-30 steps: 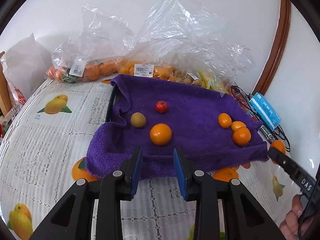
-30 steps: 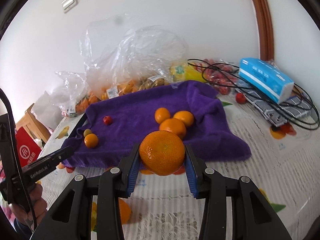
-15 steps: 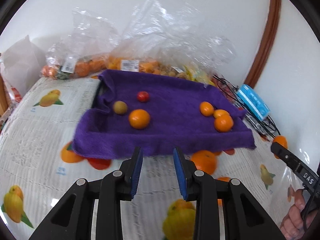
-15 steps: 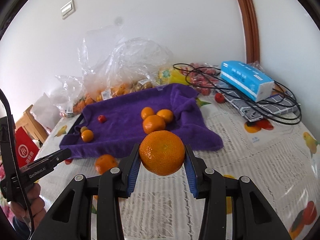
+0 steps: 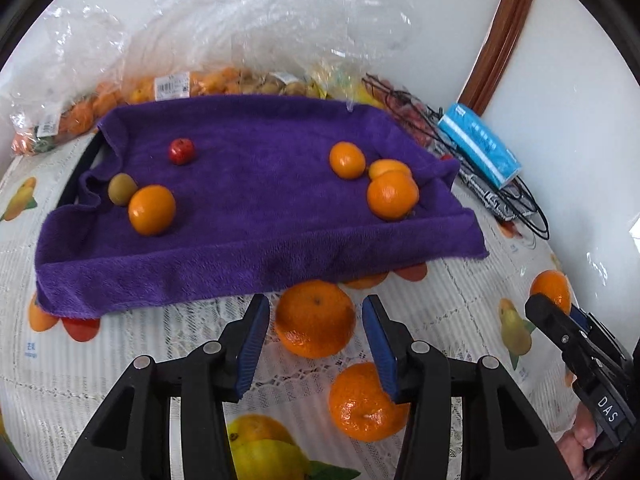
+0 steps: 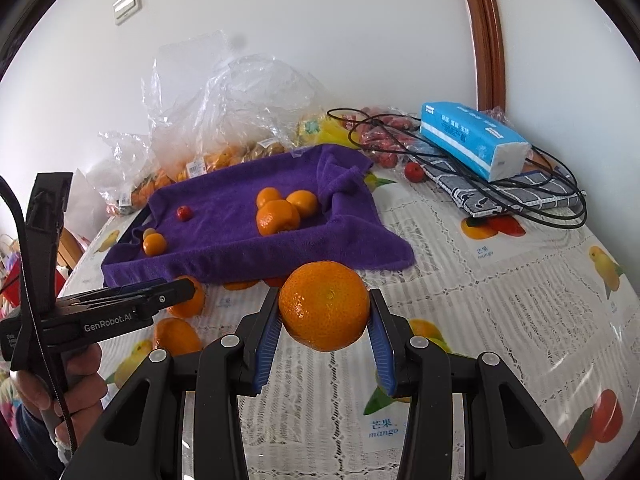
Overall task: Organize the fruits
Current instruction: 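Move the left tool to a large orange beside the towel and grip it, then lower the left tool's orange onto the towel while the right tool lowers its orange beside it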
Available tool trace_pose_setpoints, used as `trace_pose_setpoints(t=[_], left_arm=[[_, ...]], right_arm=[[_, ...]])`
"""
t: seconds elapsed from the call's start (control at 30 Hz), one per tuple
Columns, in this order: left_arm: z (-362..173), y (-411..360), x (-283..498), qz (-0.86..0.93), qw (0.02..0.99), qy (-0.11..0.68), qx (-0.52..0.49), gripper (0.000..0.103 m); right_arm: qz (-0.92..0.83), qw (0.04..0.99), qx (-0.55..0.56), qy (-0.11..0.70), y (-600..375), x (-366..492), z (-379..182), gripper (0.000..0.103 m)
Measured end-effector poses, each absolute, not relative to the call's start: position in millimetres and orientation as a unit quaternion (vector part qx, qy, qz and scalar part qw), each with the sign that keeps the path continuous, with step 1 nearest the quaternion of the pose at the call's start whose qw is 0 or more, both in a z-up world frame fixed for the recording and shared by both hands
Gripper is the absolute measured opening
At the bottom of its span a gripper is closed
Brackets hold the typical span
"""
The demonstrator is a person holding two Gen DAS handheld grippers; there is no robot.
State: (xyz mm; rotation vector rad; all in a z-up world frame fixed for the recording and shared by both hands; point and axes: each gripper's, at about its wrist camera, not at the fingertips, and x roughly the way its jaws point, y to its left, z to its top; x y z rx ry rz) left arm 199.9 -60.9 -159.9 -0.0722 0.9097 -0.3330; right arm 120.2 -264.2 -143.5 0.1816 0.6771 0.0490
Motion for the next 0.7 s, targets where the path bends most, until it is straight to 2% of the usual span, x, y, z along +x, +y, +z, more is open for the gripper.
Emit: trace_pose_setpoints(t=[0.13,0.2,0.37,0.7], left_arm=[[-170.2,-70.1,204.3,-0.141,0.88,0.453,-0.013,0.046],[-170.8,-70.1,204.6,-0.141,0.882,0.45,-0.015,0.042],[-169.2,-65.1,204.7,-0.141,0.881,0.452,-0.024,0.041],[-136.7,-30.9,202.5,-0.139,0.892,0.424,-0.068,0.041]], right_arm=[[0.023,0.936,0.092,0.338,-267.7,123.8,-149.9,0.042],[0.023,0.935,0.093,0.343,-268.4,126.1,-152.8,0.042],[0.026,0.935,0.087,0.343,-265.1,131.7,-152.0,0.042],[0.039,0.942,0.069,0.327,-249.7,155.2,-132.6,0.042]])
